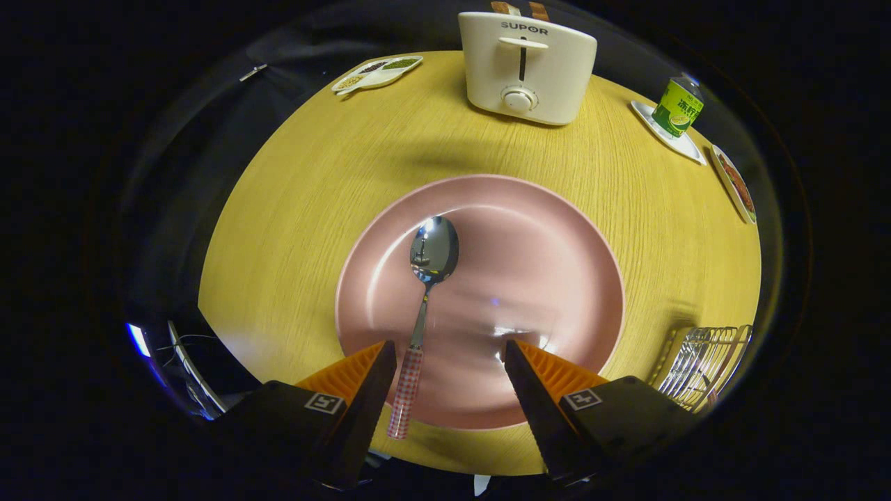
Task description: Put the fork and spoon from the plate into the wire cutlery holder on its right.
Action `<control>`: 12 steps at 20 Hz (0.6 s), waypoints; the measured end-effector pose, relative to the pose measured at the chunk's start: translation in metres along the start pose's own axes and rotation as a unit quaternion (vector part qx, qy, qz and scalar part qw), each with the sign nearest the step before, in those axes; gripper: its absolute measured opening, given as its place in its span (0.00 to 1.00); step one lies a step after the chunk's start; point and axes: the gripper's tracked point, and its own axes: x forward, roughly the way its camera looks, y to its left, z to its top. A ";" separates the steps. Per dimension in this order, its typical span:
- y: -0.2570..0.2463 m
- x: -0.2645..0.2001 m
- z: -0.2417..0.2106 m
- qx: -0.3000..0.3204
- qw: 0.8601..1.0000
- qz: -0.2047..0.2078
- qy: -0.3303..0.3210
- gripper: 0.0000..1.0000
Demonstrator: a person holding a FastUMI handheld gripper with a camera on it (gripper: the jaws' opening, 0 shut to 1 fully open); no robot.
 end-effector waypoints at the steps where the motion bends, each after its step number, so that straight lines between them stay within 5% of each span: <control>1: 0.001 0.002 -0.001 0.004 1.000 0.000 0.005 0.94; 6: -0.003 0.003 -0.003 0.005 1.000 -0.007 0.015 0.60; 9: -0.005 0.003 -0.008 0.002 1.000 -0.008 0.027 0.21; 12: -0.001 0.002 -0.011 -0.003 0.999 0.017 0.033 0.15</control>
